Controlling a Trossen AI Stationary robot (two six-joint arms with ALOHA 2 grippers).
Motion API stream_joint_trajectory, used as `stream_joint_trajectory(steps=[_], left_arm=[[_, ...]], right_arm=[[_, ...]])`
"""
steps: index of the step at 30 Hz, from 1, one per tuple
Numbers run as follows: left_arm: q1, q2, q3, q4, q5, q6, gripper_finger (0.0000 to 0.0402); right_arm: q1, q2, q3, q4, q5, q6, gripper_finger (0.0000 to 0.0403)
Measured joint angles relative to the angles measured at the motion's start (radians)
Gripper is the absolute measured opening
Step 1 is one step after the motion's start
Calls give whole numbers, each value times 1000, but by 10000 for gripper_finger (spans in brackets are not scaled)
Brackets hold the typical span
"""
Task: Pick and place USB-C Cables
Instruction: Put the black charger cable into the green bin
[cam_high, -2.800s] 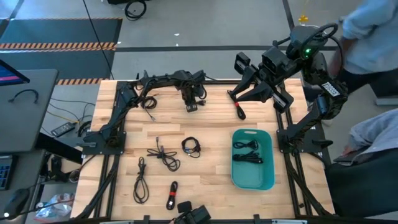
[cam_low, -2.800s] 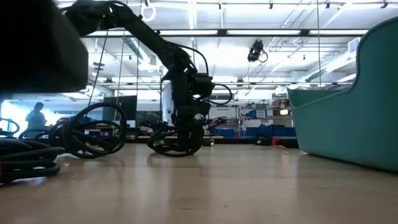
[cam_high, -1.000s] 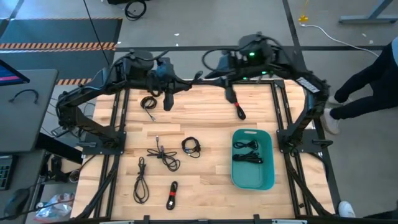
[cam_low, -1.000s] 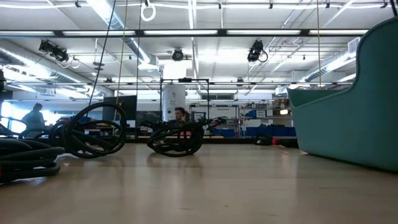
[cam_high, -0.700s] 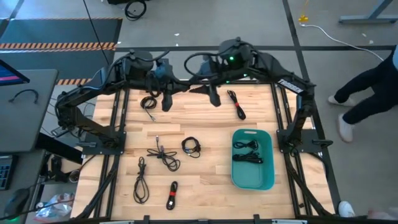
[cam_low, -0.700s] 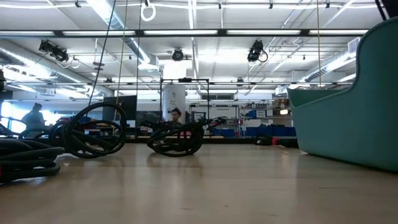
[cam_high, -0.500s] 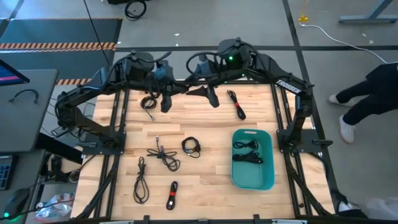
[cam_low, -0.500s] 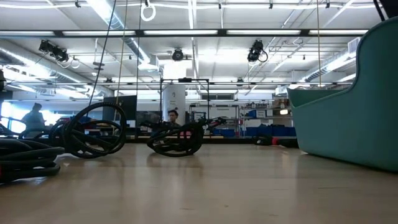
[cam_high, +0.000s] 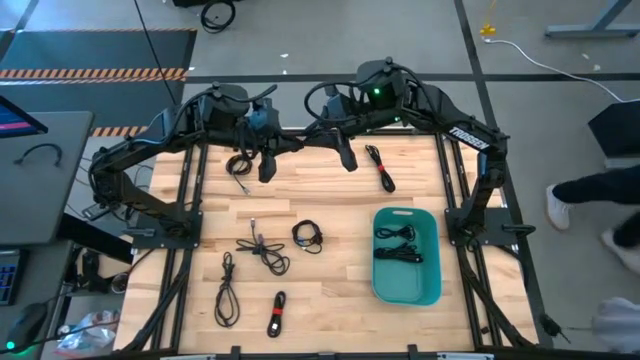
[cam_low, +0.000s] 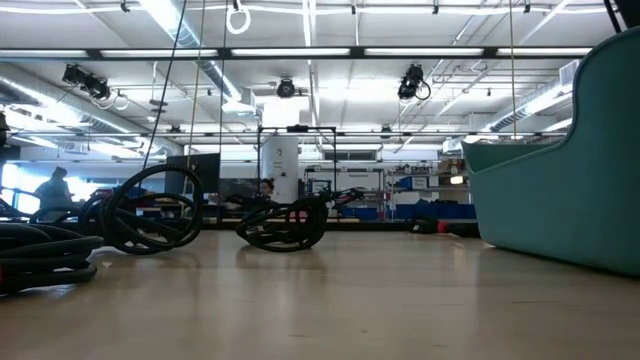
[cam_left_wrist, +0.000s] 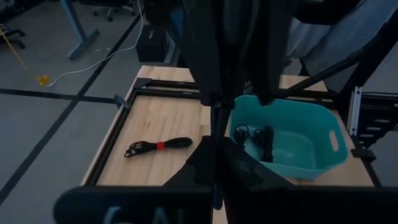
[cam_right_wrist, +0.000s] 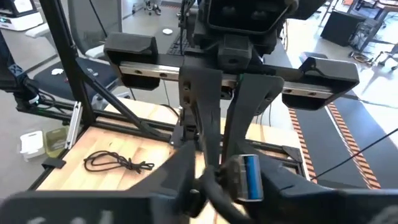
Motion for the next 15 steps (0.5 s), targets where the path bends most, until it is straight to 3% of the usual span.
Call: stream_joint_trajectory(steps=[3, 6, 10, 15], left_arm=[[0, 0, 0, 0, 0, 0, 9], [0, 0, 0, 2, 0, 4, 21], [-11, 0, 0, 16, 2, 5, 69], [-42, 0, 1, 58, 6, 32, 112]], right_arm=[[-6, 0, 0, -1, 0, -2, 51], [-13, 0, 0, -1, 4, -2, 49], [-20, -6, 0, -58, 48, -21, 49], [-49, -38, -1, -174, 180, -33, 49]])
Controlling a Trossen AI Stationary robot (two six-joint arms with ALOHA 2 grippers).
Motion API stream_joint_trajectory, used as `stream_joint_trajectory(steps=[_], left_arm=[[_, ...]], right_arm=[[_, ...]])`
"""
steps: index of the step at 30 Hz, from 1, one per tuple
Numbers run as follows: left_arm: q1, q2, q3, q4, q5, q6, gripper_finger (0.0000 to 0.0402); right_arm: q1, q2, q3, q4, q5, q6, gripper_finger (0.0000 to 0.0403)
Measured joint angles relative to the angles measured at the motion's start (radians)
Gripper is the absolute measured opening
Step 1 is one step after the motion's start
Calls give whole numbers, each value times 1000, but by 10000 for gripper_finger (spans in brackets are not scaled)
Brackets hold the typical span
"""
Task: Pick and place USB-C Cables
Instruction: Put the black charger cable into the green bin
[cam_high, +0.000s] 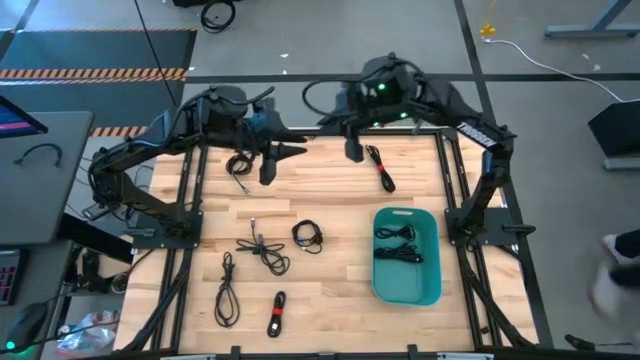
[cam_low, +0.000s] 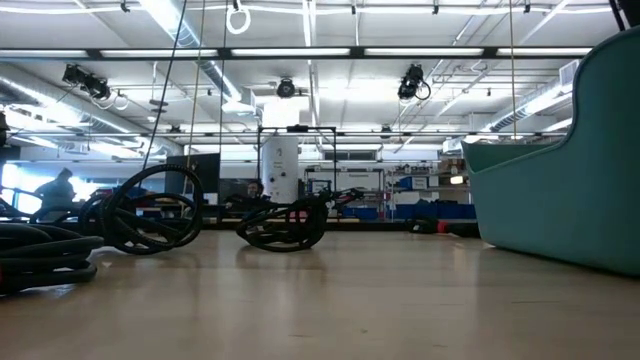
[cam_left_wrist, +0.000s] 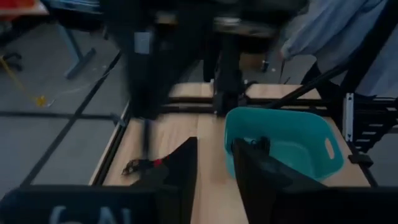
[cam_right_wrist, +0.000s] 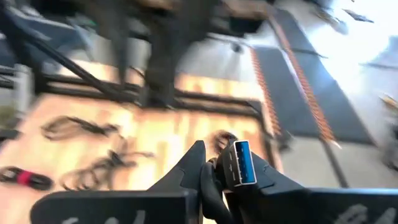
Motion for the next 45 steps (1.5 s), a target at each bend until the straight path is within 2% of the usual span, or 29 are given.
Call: stream_joint_trajectory(steps=[6, 12, 16, 21, 25, 32, 37, 45], left_arm=[[-38, 0, 0, 47, 2, 25, 131], [-27, 0, 0, 36, 0, 25, 130], [-16, 0, 0, 38, 1, 25, 130], [-6, 0, 0, 38, 0, 25, 130], [-6, 0, 0, 38, 1, 25, 130], [-7, 0, 0, 37, 1, 25, 130], [-7, 0, 0, 37, 1, 25, 130], [-7, 0, 0, 37, 1, 24, 130]], right_arm=[[-41, -75, 1, -200, 146, 36, 49], [-5, -168, 1, -456, 229, 214, 49], [84, -206, 1, -577, 254, 353, 49], [239, -246, -10, -556, 269, 485, 49], [382, -285, -60, -573, 402, 632, 49], [595, -389, -248, -573, 596, 912, 49], [725, -476, -460, -548, 697, 1129, 49], [902, -619, -881, -263, 813, 1399, 49]])
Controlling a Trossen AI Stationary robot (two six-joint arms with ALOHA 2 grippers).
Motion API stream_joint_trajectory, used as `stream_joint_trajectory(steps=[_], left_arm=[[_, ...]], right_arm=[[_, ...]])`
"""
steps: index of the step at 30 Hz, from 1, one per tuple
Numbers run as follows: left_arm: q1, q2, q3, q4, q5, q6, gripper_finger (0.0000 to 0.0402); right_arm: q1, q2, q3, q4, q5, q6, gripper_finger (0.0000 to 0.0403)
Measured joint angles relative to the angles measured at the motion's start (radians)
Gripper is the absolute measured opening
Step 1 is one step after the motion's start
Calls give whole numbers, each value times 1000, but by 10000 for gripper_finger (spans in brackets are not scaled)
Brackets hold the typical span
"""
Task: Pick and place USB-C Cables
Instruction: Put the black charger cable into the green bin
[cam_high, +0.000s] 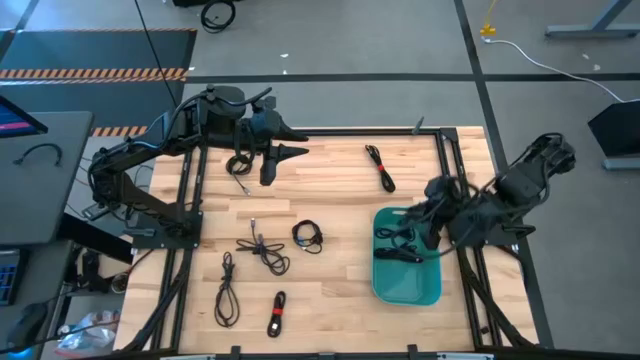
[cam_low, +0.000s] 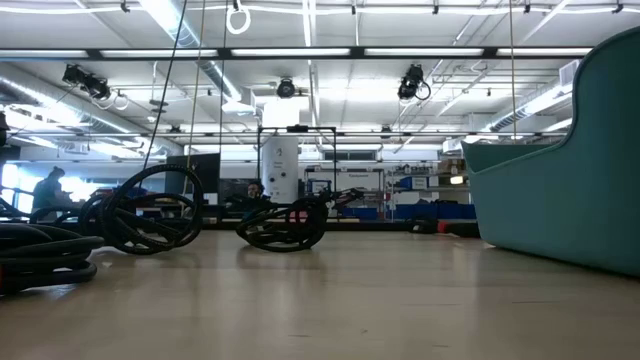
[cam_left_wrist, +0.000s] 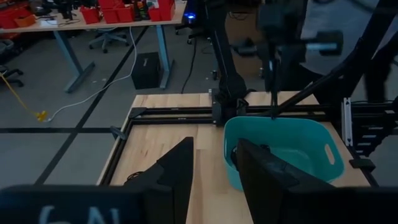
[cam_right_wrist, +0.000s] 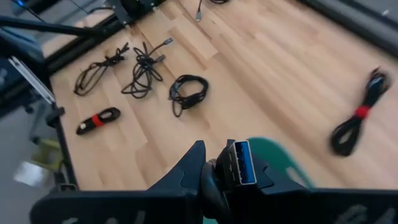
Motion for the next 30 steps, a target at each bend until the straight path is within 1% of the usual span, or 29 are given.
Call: stream_joint_trajectory(steps=[3, 7, 12, 22, 26, 30], left_arm=[[0, 0, 0, 0, 0, -3, 130], [0, 0, 0, 0, 0, -6, 130], [0, 0, 0, 0, 0, -7, 130], [0, 0, 0, 0, 0, -26, 130], [0, 0, 0, 0, 0, -25, 130], [0, 0, 0, 0, 0, -25, 130]], right_arm=[[46, -38, -139, 105, 38, 102, 49], [91, -66, -299, 246, 116, 209, 49], [118, -73, -439, 349, 164, 345, 49], [170, -72, -611, 442, 265, 578, 49], [187, -72, -665, 463, 318, 685, 49], [187, -62, -693, 457, 336, 772, 49]])
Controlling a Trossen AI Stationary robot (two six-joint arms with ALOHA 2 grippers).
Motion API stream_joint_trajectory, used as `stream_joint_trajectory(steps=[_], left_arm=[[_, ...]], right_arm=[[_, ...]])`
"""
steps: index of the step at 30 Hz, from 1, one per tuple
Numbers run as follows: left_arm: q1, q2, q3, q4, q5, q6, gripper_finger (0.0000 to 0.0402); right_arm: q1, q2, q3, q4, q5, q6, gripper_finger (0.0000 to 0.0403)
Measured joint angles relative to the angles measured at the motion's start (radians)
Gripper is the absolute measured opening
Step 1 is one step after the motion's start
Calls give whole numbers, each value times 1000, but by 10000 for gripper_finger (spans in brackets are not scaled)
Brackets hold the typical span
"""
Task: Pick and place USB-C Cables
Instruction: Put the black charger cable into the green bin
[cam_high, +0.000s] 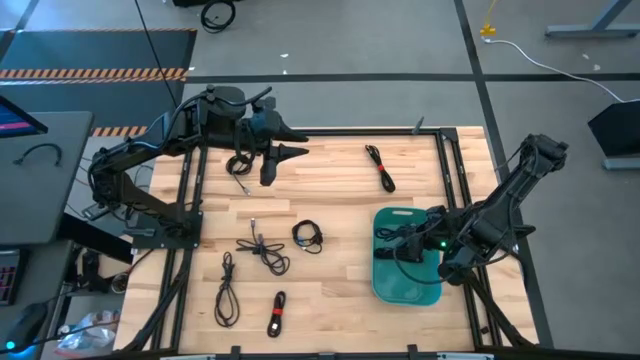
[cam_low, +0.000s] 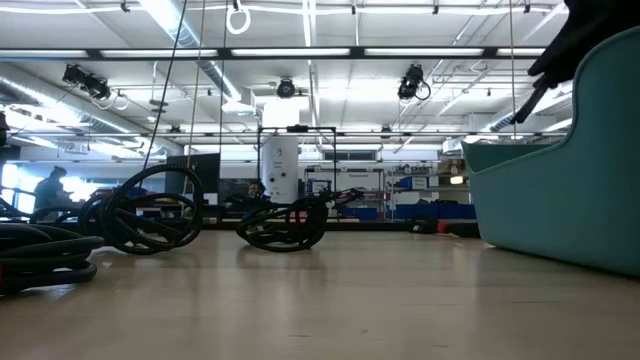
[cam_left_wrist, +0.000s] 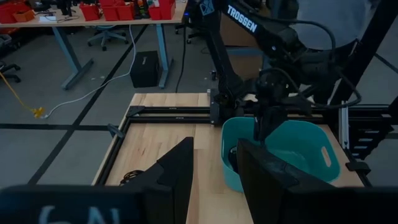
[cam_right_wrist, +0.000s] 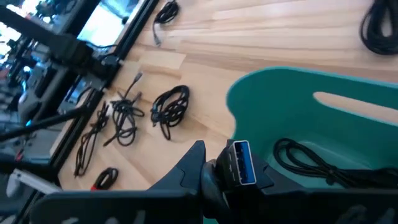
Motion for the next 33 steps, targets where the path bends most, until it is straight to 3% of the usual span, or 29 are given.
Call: stream_joint_trajectory(steps=[5, 12, 19, 27, 33], left_arm=[[0, 0, 0, 0, 0, 0, 130], [0, 0, 0, 0, 0, 1, 130], [0, 0, 0, 0, 0, 1, 130], [0, 0, 0, 1, 0, 1, 130], [0, 0, 0, 1, 0, 1, 130]], right_arm=[[-19, 33, -12, -11, -10, 96, 49], [-47, 73, -12, -10, -132, 187, 49], [-59, 77, -12, -13, -142, 216, 49], [-92, 58, 30, -31, -142, 134, 49], [-134, 41, 150, -126, -157, 25, 49]])
